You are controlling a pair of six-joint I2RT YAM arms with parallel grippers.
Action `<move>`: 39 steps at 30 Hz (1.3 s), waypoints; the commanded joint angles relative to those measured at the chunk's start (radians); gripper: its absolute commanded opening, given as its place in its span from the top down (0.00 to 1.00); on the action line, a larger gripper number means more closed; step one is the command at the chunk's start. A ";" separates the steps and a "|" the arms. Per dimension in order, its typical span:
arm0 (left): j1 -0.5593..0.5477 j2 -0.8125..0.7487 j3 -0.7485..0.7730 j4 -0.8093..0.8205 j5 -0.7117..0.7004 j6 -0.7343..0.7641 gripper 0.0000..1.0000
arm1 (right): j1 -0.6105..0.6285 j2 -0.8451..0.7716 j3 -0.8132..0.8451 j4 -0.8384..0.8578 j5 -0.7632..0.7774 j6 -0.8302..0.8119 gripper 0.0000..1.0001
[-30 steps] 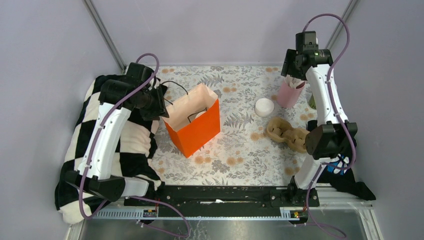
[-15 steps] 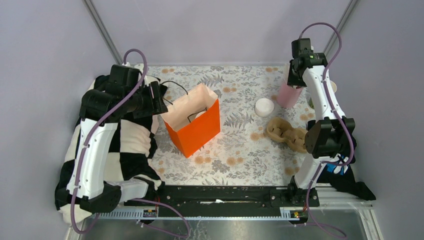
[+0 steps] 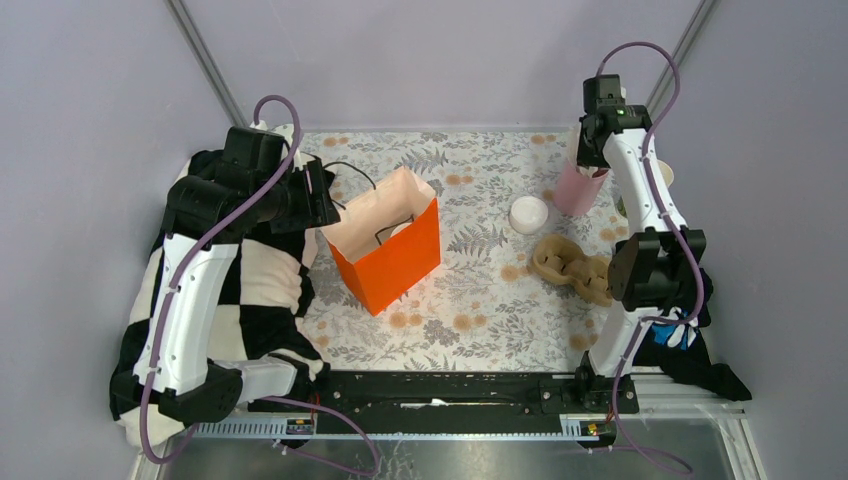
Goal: Pack the takeout coffee
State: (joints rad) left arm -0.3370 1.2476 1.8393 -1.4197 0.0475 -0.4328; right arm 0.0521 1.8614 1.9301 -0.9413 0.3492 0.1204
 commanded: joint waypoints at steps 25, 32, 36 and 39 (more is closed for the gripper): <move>-0.004 -0.019 0.009 0.061 0.013 -0.003 0.36 | -0.017 -0.083 0.248 -0.126 0.026 -0.011 0.99; -0.004 -0.067 -0.067 0.119 0.107 -0.065 0.36 | -0.020 -0.027 0.223 -0.058 0.018 -0.037 1.00; -0.004 -0.076 -0.036 0.091 0.104 -0.060 0.36 | -0.021 0.111 0.353 -0.106 -0.036 -0.015 0.94; -0.004 -0.097 -0.041 0.078 0.100 -0.060 0.36 | -0.021 0.133 0.392 -0.132 -0.090 -0.001 0.93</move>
State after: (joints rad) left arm -0.3389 1.1923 1.7756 -1.3590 0.1322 -0.4808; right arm 0.0360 1.9430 2.2635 -1.0195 0.3305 0.1001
